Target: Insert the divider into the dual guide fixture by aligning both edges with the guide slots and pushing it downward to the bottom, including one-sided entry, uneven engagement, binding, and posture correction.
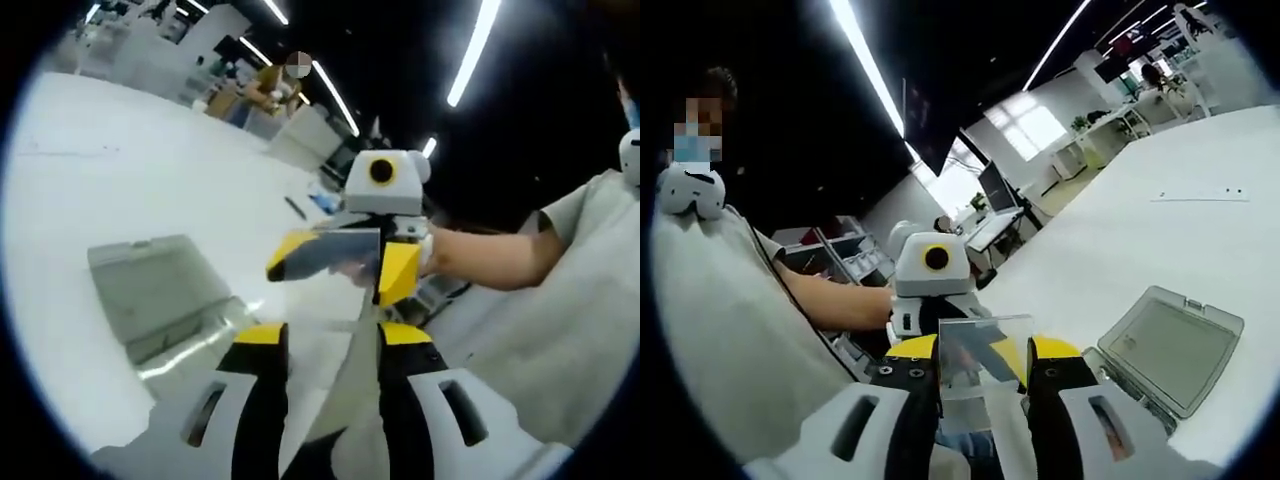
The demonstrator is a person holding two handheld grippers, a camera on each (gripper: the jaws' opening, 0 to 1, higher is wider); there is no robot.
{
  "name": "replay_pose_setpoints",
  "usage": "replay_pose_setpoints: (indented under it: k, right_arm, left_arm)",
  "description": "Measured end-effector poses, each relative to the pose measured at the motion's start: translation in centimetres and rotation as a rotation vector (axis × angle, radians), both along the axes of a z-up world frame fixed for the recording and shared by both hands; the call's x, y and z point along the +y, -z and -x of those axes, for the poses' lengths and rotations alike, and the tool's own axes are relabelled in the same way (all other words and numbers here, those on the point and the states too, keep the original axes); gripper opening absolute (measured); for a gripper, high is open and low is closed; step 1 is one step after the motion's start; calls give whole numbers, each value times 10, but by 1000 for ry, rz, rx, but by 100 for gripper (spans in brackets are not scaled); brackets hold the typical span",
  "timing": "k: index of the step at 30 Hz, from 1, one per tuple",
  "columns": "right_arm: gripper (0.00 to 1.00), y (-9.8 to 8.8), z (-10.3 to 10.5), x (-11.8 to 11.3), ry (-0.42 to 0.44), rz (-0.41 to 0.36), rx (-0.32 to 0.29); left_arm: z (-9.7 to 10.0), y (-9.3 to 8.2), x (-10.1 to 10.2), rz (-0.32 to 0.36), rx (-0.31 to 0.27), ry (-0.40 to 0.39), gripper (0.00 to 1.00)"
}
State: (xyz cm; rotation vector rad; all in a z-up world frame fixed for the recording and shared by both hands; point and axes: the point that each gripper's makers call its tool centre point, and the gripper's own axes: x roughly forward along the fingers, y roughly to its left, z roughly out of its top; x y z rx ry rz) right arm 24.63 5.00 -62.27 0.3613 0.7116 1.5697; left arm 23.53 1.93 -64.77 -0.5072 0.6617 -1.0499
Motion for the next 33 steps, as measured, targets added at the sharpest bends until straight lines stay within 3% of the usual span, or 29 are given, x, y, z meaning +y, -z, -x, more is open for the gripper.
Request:
replay_pose_setpoints:
  k: [11, 21, 26, 29, 33]
  right_arm:
    - [30, 2, 2, 0, 4, 17, 19]
    - [30, 9, -6, 0, 47, 59, 37]
    - [30, 13, -12, 0, 73, 77, 39]
    - [30, 18, -15, 0, 91, 101, 39]
    - [30, 24, -17, 0, 117, 119, 48]
  left_arm:
    - [3, 0, 0, 13, -5, 12, 29]
    - [-3, 5, 2, -29, -8, -7, 30]
    - [-3, 10, 3, -135, -58, -20, 29]
    - [-6, 8, 1, -153, -68, -60, 28]
    - [-7, 16, 2, -245, -78, -106, 28]
